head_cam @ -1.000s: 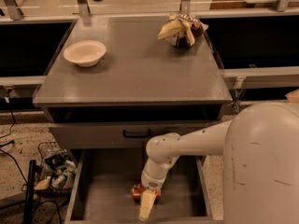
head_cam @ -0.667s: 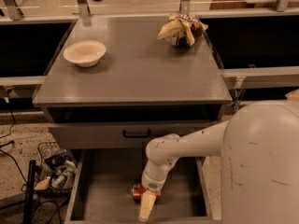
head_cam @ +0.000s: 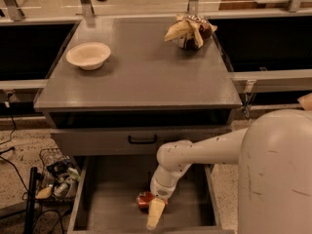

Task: Pick coke can from middle drawer and place on counter

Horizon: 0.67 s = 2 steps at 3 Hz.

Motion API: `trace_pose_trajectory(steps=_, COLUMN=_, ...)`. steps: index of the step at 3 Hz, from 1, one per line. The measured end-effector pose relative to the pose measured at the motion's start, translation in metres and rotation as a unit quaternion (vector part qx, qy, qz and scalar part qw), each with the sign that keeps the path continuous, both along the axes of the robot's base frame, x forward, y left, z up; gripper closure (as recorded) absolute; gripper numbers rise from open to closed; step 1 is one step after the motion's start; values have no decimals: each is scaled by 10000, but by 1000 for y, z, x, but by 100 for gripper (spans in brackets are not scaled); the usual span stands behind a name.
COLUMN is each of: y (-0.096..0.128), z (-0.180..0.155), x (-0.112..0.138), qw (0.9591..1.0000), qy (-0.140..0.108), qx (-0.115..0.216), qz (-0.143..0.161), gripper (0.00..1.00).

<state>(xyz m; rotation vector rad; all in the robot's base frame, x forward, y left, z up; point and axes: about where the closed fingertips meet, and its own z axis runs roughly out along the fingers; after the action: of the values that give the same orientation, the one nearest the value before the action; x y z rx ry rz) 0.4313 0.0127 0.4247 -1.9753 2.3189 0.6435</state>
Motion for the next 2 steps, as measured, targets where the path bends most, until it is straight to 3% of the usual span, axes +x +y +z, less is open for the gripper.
trace_pose_trajectory(steps=1, y=-6, z=-1, x=7, qw=9997, qy=47, qx=192, qz=-152, gripper=0)
trace_pose_trajectory(steps=2, y=0, z=-16, x=11, qw=9995, qy=155, qx=132, qz=-233, gripper=0)
